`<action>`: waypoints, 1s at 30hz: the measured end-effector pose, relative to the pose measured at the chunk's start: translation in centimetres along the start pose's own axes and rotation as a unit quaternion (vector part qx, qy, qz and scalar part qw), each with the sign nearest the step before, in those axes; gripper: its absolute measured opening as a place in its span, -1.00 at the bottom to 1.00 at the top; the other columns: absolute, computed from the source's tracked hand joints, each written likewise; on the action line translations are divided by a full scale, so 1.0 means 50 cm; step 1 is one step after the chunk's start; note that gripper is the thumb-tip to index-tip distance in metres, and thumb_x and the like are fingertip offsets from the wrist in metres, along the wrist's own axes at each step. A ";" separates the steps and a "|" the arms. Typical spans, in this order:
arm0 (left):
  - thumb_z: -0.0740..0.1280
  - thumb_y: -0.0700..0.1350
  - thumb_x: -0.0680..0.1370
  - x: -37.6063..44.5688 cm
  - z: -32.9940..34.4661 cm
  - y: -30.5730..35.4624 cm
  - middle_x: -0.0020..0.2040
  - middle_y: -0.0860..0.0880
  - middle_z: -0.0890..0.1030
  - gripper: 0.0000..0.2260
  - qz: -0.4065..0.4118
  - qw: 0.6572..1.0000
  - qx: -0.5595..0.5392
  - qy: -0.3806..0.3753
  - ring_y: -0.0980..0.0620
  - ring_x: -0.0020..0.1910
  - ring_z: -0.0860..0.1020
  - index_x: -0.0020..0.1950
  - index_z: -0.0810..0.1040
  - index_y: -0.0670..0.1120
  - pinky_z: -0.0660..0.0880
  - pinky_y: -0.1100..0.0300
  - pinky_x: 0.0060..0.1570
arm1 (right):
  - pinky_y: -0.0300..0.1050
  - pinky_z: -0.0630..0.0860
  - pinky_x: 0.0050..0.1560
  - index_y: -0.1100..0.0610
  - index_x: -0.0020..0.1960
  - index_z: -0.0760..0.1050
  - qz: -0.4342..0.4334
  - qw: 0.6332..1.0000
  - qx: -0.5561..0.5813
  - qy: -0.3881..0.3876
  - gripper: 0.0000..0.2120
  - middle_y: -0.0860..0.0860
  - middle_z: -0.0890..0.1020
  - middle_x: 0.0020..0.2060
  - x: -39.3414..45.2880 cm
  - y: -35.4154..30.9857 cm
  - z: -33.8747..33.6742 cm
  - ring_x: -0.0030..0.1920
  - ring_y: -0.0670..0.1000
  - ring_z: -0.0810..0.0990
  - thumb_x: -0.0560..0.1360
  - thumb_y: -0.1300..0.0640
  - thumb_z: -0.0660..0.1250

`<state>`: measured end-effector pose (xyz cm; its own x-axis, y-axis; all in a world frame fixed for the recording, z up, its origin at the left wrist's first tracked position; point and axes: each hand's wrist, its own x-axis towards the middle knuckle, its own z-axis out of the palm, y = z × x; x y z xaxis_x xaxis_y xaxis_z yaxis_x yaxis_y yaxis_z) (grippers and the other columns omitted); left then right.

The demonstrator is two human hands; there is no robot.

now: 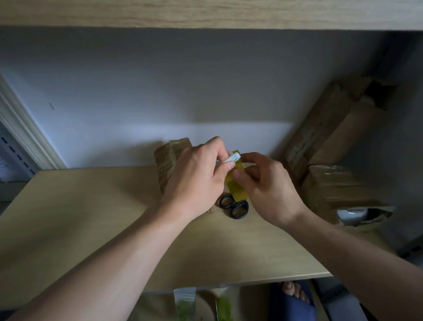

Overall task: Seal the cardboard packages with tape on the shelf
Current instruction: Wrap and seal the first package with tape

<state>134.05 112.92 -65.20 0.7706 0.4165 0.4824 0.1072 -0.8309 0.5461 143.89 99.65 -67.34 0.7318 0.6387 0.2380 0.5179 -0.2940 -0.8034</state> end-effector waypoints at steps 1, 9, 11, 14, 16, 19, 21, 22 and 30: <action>0.43 -0.07 0.59 0.000 0.001 -0.003 -0.28 0.00 0.62 -0.82 -0.009 1.000 0.001 -0.011 0.10 -0.40 0.45 -0.14 0.48 -0.05 0.33 0.21 -0.37 | 0.04 0.65 -0.08 0.07 0.22 0.61 0.015 1.000 0.001 0.006 -0.78 -0.12 0.73 -0.28 0.000 -0.002 0.006 -0.23 -0.10 0.69 0.61 0.04 0.38; 0.30 -0.06 0.67 0.006 -0.004 -0.003 -0.39 0.05 0.40 -0.81 -0.034 0.995 -0.006 -0.091 0.09 -0.41 0.36 -0.09 0.35 -0.04 0.22 0.20 -0.43 | -0.24 0.55 -0.36 0.10 -0.10 0.69 0.119 0.991 0.050 0.028 -0.80 -0.02 0.72 -0.25 0.012 0.006 0.025 -0.22 0.03 0.67 0.57 -0.01 0.43; 0.29 -0.05 0.67 0.013 -0.008 -0.003 -0.36 0.05 0.43 -0.82 -0.038 0.995 -0.001 -0.092 0.08 -0.38 0.38 -0.07 0.35 -0.04 0.22 0.20 -0.43 | -0.24 0.55 -0.35 0.10 -0.03 0.70 0.118 0.991 0.062 0.021 -0.76 -0.03 0.73 -0.19 0.008 0.007 0.027 -0.17 0.00 0.69 0.56 -0.08 0.44; 0.34 -0.04 0.64 0.025 -0.021 -0.014 -0.29 0.07 0.57 -0.82 -0.036 0.998 0.017 -0.055 0.11 -0.32 0.48 -0.09 0.37 0.01 0.35 0.09 -0.32 | 0.08 0.70 -0.09 0.15 0.03 0.68 0.134 0.971 0.194 -0.031 -0.56 0.04 0.75 -0.14 0.006 0.008 0.015 -0.13 0.05 0.73 0.62 -0.22 0.28; 0.36 -0.07 0.63 0.025 -0.028 -0.026 -0.19 0.12 0.69 -0.82 -0.028 0.999 0.001 -0.045 0.16 -0.25 0.55 -0.10 0.38 0.02 0.41 0.11 -0.25 | 0.04 0.68 -0.13 0.17 0.02 0.66 0.184 0.954 0.235 -0.032 -0.51 0.12 0.75 -0.18 0.011 0.021 0.001 -0.20 0.08 0.73 0.70 -0.16 0.11; 0.36 -0.13 0.62 0.016 -0.029 -0.038 -0.18 0.18 0.71 -0.80 -0.002 0.999 -0.011 -0.053 0.28 -0.26 0.52 -0.10 0.37 0.05 0.36 0.17 -0.25 | -0.12 0.52 -0.31 0.11 -0.02 0.60 0.191 0.974 0.102 -0.065 -0.73 0.13 0.67 -0.26 0.017 0.053 0.002 -0.36 0.00 0.60 0.71 0.13 0.16; 0.37 -0.13 0.61 0.010 -0.026 -0.042 -0.19 0.19 0.70 -0.81 0.014 0.999 -0.019 -0.047 0.22 -0.21 0.57 -0.09 0.39 0.07 0.47 0.11 -0.19 | -0.25 0.41 -0.46 0.02 -0.05 0.58 0.159 0.975 0.027 -0.156 -0.73 0.05 0.62 -0.32 0.012 0.067 0.013 -0.47 -0.10 0.52 0.66 0.26 0.18; 0.37 -0.12 0.61 0.007 -0.025 -0.045 -0.20 0.20 0.70 -0.84 0.020 0.999 -0.021 -0.044 0.16 -0.18 0.60 -0.08 0.43 0.08 0.52 0.06 -0.13 | -0.27 0.38 -0.48 -0.05 -0.11 0.57 0.138 0.970 -0.004 -0.202 -0.68 -0.02 0.59 -0.36 0.011 0.068 0.019 -0.50 -0.16 0.48 0.65 0.27 0.19; 0.37 -0.07 0.61 -0.010 -0.030 -0.048 -0.37 0.21 0.57 -0.88 0.024 0.997 0.017 -0.072 0.15 -0.34 0.52 -0.10 0.65 0.04 0.52 0.07 -0.25 | 0.03 0.56 -0.11 -0.03 0.05 0.53 0.026 0.941 -0.244 -0.232 -0.86 0.07 0.65 -0.11 0.011 0.089 0.015 -0.10 0.15 0.62 0.64 0.09 0.18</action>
<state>132.47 115.27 -65.75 0.8568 0.3211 0.4034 0.0874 -0.8615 0.5002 146.28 99.22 -71.19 0.5474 0.8232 -0.1505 0.7113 -0.5524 -0.4346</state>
